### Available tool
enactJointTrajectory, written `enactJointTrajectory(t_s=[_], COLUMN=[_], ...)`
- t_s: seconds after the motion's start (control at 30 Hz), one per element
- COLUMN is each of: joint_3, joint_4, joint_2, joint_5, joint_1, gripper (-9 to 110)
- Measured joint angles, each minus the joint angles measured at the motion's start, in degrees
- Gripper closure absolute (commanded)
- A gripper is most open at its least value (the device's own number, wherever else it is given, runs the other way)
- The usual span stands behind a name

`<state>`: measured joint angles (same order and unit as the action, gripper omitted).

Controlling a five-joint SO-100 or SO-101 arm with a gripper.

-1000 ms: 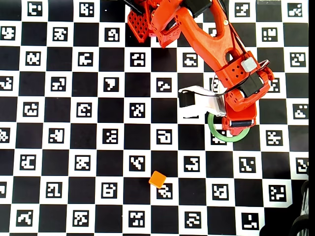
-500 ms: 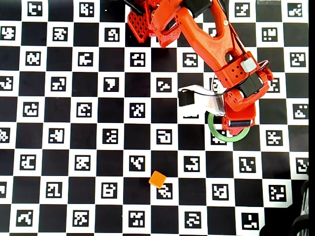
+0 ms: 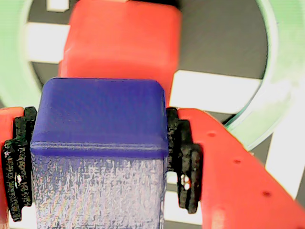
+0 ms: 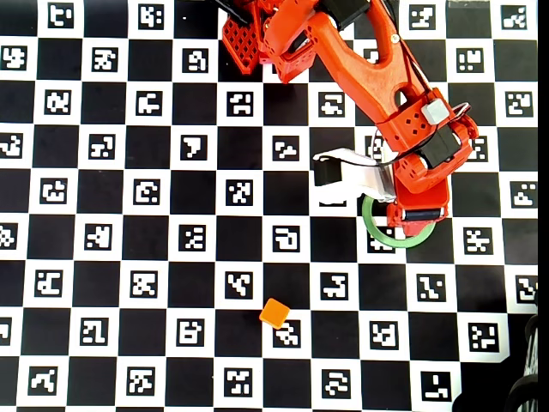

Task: Grab the red cube then put it in the green circle then put the blue cube on top and finally the orange cube on top

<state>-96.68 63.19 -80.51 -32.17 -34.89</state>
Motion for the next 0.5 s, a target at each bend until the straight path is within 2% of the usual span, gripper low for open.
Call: enactJointTrajectory(t_s=[0.5], joint_3=[-1.0], joint_4=[-0.1], joint_2=[-0.1], joint_5=[-1.0], joint_1=[0.0], gripper=[96])
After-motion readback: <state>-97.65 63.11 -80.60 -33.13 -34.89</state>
